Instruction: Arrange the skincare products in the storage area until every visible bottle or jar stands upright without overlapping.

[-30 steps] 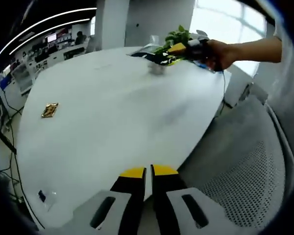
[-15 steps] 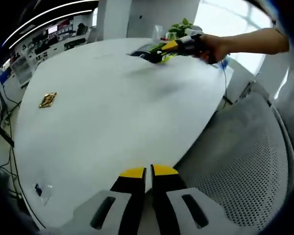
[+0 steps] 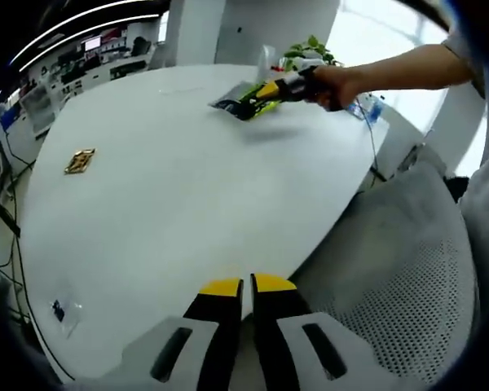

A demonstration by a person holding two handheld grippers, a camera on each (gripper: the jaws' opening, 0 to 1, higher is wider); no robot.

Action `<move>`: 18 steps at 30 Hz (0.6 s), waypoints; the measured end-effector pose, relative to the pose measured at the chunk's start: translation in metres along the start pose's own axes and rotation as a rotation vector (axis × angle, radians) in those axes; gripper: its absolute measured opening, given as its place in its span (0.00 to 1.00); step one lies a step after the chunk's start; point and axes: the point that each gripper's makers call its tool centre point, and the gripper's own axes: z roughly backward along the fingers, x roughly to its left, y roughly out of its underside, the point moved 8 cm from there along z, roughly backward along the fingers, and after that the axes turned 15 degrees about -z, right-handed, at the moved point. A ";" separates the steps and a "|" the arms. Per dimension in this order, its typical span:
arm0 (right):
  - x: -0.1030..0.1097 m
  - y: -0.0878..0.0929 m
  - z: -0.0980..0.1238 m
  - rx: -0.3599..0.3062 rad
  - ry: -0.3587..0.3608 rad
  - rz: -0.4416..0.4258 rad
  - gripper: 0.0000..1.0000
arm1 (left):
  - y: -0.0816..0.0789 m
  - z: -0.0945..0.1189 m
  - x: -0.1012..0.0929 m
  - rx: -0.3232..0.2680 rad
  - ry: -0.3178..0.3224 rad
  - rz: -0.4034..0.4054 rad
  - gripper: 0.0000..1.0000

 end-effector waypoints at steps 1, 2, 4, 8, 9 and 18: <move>-0.001 0.000 0.000 -0.006 0.010 0.002 0.00 | 0.000 0.000 0.000 -0.004 -0.002 0.001 0.00; -0.003 0.000 0.000 -0.011 0.024 -0.006 0.00 | -0.001 0.001 0.000 -0.008 -0.004 0.001 0.00; -0.008 0.000 0.000 -0.026 0.059 -0.031 0.00 | -0.001 0.000 0.000 -0.006 -0.003 0.001 0.00; -0.008 -0.001 0.000 -0.055 0.098 -0.026 0.00 | 0.000 0.000 0.000 -0.003 -0.001 -0.003 0.00; -0.008 -0.001 0.000 -0.057 0.103 -0.016 0.00 | 0.000 0.000 0.000 -0.003 -0.001 -0.004 0.00; -0.010 -0.012 0.001 -0.117 0.191 0.009 0.00 | 0.000 0.000 0.000 -0.001 -0.003 -0.005 0.00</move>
